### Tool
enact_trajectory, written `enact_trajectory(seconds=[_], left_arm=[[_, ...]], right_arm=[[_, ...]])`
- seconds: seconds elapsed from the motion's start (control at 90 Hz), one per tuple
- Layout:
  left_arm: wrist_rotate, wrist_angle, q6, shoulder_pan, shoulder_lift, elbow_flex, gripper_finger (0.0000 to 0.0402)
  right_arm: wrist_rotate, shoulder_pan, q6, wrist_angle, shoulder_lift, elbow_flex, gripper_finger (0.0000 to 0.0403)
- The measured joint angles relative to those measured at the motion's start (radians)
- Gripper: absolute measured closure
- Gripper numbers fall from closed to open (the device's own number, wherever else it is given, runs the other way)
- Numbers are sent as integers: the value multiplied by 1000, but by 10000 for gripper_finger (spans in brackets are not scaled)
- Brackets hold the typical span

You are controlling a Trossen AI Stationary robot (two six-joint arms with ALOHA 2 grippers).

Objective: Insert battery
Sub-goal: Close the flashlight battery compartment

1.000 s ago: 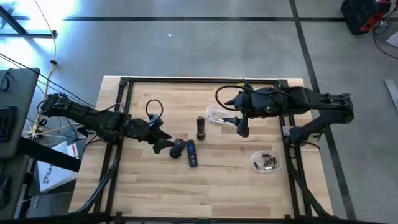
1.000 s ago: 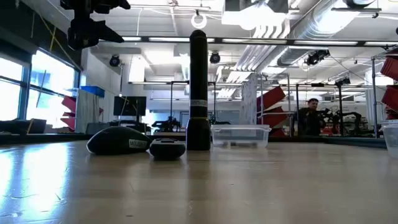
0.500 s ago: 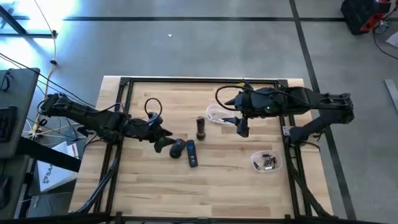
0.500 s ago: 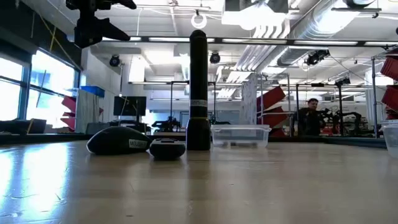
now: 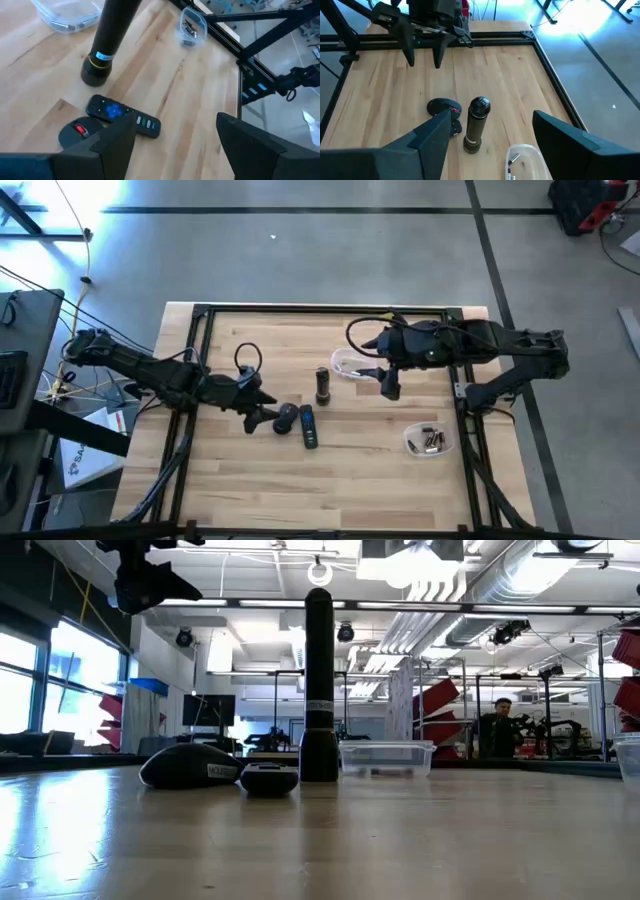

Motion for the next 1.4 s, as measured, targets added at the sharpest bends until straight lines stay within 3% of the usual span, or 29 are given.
enact_trajectory(seconds=[0.356,0.589,0.744,0.911,0.967,1.167,1.4], left_arm=[[-36,50,18,-1,4,0,147],[-192,119,251,9,1,2,147],[-167,155,410,48,7,2,147],[-147,219,534,94,48,1,147],[-157,214,564,102,64,0,147],[-185,220,630,145,85,-1,147],[-61,289,691,234,82,-24,147]], right_arm=[[0,0,0,0,0,0,153],[3,0,-26,-5,0,0,153],[3,0,-32,-5,5,0,153],[0,-3,-395,48,11,0,153],[-19,-3,-439,113,21,0,153],[-75,2,-346,237,32,0,153],[-145,2,-23,242,33,0,153]])
